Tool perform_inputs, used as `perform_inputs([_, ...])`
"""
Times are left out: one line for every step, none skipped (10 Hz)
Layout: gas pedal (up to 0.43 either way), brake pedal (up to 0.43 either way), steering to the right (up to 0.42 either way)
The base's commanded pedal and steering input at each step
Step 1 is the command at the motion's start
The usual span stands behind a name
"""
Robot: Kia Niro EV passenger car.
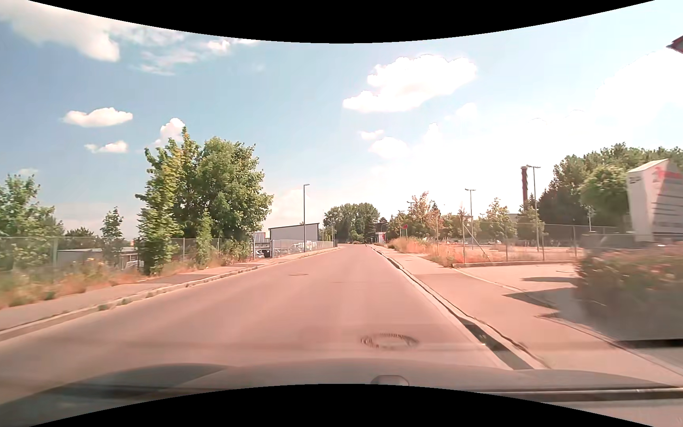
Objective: Follow the waypoints while adhering to traffic rules and regulations
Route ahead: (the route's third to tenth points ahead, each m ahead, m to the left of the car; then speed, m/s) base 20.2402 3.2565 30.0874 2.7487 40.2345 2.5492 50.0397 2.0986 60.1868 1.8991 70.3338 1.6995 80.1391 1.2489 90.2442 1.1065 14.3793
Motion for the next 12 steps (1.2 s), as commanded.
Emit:
perform_inputs([0.079,0.0,0.003])
perform_inputs([0.079,0.0,0.003])
perform_inputs([0.067,0.0,0.002])
perform_inputs([0.059,0.0,0.002])
perform_inputs([0.059,0.0,0.002])
perform_inputs([0.047,0.0,0.002])
perform_inputs([0.039,0.0,0.002])
perform_inputs([0.039,0.0,0.002])
perform_inputs([0.028,0.0,0.002])
perform_inputs([0.028,0.0,0.002])
perform_inputs([0.028,0.0,0.002])
perform_inputs([0.028,0.0,0.002])
